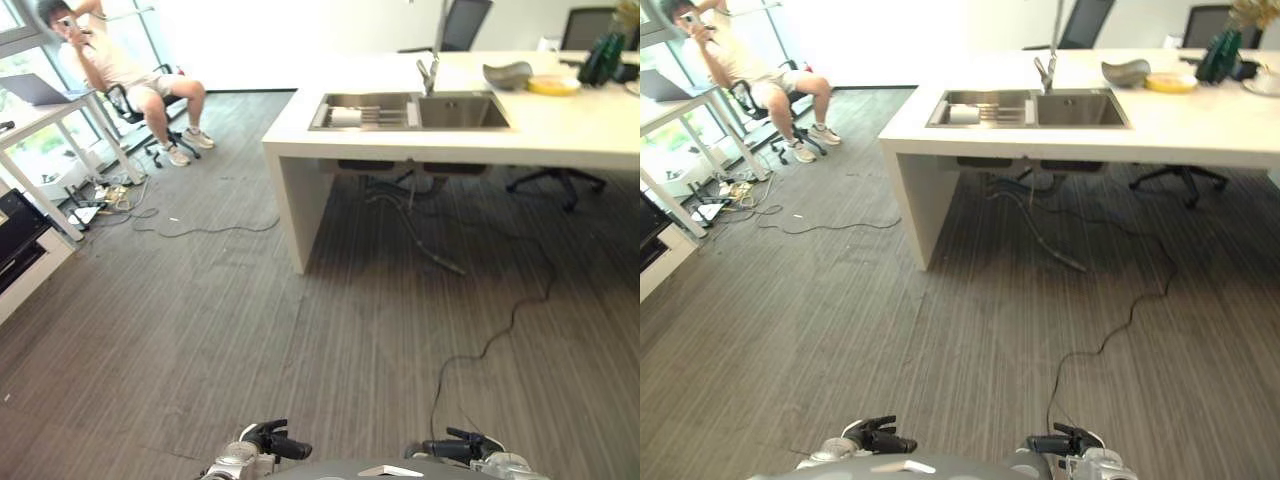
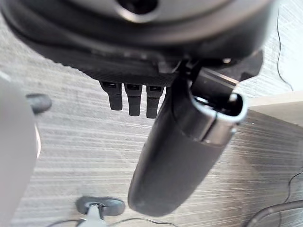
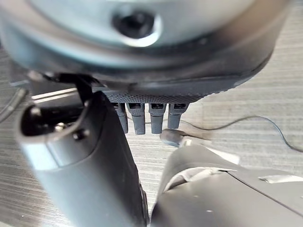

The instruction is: Place the dishes in the dishwasher.

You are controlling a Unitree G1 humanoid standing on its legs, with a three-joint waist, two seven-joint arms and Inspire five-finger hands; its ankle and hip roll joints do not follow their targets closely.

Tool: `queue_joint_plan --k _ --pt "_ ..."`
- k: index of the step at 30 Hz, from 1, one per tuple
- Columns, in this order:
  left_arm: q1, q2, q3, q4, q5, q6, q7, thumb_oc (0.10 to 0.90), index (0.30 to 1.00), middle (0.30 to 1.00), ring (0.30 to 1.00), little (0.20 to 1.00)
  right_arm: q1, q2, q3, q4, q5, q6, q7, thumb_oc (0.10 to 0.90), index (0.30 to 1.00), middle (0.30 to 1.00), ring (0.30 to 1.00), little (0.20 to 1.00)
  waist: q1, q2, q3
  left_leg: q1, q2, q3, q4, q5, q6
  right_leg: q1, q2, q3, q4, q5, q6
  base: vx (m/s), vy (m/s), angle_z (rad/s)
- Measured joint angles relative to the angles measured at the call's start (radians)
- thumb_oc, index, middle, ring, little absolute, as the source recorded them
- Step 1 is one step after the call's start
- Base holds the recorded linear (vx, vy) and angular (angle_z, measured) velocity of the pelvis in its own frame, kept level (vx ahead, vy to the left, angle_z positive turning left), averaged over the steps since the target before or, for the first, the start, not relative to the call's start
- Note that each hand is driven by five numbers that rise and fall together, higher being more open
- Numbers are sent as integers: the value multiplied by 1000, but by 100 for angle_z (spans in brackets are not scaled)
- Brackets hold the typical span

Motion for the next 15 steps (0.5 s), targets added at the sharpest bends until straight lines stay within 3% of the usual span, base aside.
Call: queue_joint_plan --k 1,2,3,4,5,6,7,8,9,10,11,12,13,15 --pt "-8 3 0 -38 -25 11 8 800 900 900 900 900 -8 4 2 -6 3 -5 -1 800 900 900 900 900 1 -14 16 -116 17 -72 191 26 -28 -10 7 -15 40 -38 -30 401 -442 16" --pt "-17 25 -1 -103 -45 20 24 800 900 900 900 900 -15 10 6 -11 10 -8 -2 800 900 900 900 900 2 -33 45 -222 28 -97 364 100 -22 -17 2 -23 76 -71 -45 365 -218 17" --pt "-16 38 -12 -136 -60 11 29 800 900 900 900 900 -14 17 14 2 10 -5 -2 800 900 900 900 900 24 -58 59 -272 35 -93 445 190 -6 -7 7 -21 66 -74 -54 404 -131 8" --pt "-1 61 -23 -256 -94 40 38 800 900 900 900 900 -13 28 13 17 12 12 -11 800 900 900 900 900 50 -86 76 -355 41 -86 563 145 13 47 16 -23 14 -95 -87 431 -72 10" --pt "12 80 -51 -352 -105 52 39 800 900 900 900 900 -8 32 12 32 12 13 -20 800 900 900 900 900 53 -105 91 -380 18 -71 571 73 32 76 17 -27 -20 -94 -90 418 -45 15" --pt "23 97 -76 -489 -133 34 32 800 900 900 900 900 3 22 13 46 11 15 -33 800 900 900 900 900 89 -126 117 -400 -46 -28 479 25 45 131 13 -32 -65 -91 -88 461 -50 9" --pt "32 97 -78 -556 -144 30 33 800 900 900 900 900 15 13 13 43 12 12 -34 800 900 900 900 900 100 -123 119 -407 -73 0 413 16 44 152 19 -36 -94 -88 -84 432 -13 -2" --pt "39 112 -82 -687 -158 44 32 800 900 900 900 900 28 -3 3 36 13 10 -40 800 900 900 900 900 112 -107 125 -435 -99 39 280 15 71 196 40 -55 -146 -99 -72 647 27 3" --pt "42 141 -84 -811 -167 45 23 800 900 900 900 900 35 -5 0 34 14 8 -42 800 900 900 900 900 120 -94 124 -432 -114 81 72 43 96 215 57 -86 -183 -84 -70 462 48 7" --pt "29 152 -85 -864 -168 38 20 800 900 900 900 900 34 -11 0 32 14 9 -44 800 900 900 900 900 132 -79 132 -443 -128 82 -36 80 101 226 71 -87 -184 -96 -64 473 45 7" --pt "10 176 -80 -949 -168 40 14 800 900 900 900 900 37 -16 -3 47 12 14 -43 800 900 900 900 900 145 -60 125 -447 -146 62 -253 136 82 239 88 -97 -183 -119 -53 308 12 0" --pt "-16 201 -69 -1006 -168 28 14 800 900 900 900 900 45 -16 -17 46 12 13 -42 800 900 900 900 900 164 -46 127 -471 -157 55 -337 172 77 266 96 -103 -183 -137 -32 499 20 -14" --pt "-21 215 -59 -1032 -167 26 16 800 900 900 900 900 47 -16 -23 45 12 11 -41 800 900 900 900 900 177 -44 126 -494 -154 53 -336 177 70 292 99 -93 -184 -156 -21 517 55 -27" --pt "-28 271 -35 -1106 -165 27 18 800 900 900 900 900 63 -13 -24 52 11 5 -38 800 900 900 900 900 193 -25 106 -512 -152 54 -300 148 54 360 113 -83 -184 -210 27 423 86 -32"
